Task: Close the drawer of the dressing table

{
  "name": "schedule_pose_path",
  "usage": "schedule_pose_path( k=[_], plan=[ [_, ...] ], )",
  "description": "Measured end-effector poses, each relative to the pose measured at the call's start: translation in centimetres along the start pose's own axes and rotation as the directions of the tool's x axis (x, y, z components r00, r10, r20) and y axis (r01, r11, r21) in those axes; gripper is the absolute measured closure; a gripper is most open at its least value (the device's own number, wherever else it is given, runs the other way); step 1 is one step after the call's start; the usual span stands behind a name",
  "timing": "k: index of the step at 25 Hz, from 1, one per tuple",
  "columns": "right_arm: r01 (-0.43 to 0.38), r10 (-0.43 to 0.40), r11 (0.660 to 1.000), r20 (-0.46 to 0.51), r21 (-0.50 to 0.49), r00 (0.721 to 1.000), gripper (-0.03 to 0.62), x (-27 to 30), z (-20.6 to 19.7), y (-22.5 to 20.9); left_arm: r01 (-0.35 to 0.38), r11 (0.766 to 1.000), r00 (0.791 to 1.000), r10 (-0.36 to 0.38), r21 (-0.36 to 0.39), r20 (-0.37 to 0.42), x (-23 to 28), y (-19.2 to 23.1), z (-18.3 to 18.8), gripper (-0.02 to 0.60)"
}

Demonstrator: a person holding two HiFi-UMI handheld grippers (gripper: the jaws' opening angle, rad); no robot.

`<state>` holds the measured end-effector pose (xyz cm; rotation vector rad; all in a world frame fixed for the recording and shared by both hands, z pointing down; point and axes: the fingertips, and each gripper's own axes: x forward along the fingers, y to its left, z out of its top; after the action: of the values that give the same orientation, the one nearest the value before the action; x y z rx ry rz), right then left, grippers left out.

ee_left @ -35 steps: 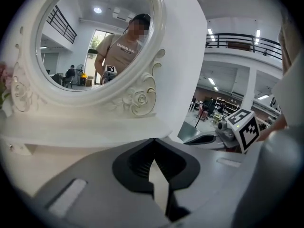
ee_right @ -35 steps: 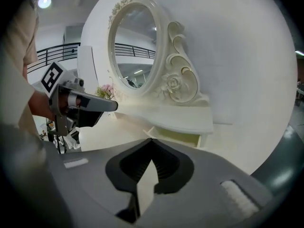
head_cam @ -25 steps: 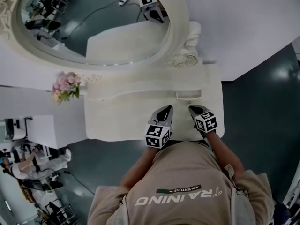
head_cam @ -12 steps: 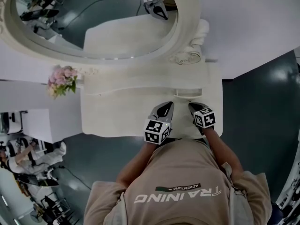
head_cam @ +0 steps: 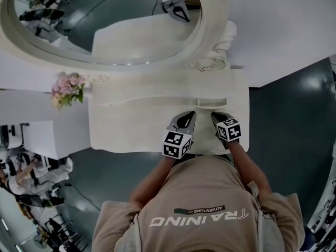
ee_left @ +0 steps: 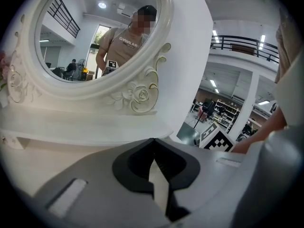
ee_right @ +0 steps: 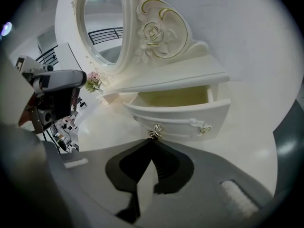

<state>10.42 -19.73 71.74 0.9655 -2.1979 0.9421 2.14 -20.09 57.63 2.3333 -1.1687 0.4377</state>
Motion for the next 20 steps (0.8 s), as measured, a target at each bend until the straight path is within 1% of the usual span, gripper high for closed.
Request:
schedule_pose_path(
  k=[6, 11, 17, 20],
  plan=[
    [0.003, -0.005, 0.999, -0.029, -0.049, 1.000, 0.592, 0.2, 0.2, -0.1, 0.012, 1.000, 1.000, -0.012, 0.000, 0.003, 0.5, -0.1, 0.6, 0.563],
    [-0.011, 0.009, 0.999, -0.031, -0.047, 0.999, 0.592, 0.5, 0.8, -0.4, 0.018, 1.000, 1.000, -0.018, -0.017, 0.007, 0.8, -0.1, 1.0, 0.563],
    [-0.016, 0.014, 0.997, -0.035, -0.070, 0.999, 0.592, 0.8, 1.5, -0.9, 0.005, 1.000, 1.000, -0.005, -0.026, 0.001, 0.7, 0.2, 1.1, 0.563],
    [-0.021, 0.019, 0.997, -0.032, -0.070, 0.999, 0.592, 1.0, 2.0, -1.1, 0.004, 0.999, 1.000, -0.004, -0.043, -0.002, 0.7, 0.4, 1.2, 0.563]
  ],
)
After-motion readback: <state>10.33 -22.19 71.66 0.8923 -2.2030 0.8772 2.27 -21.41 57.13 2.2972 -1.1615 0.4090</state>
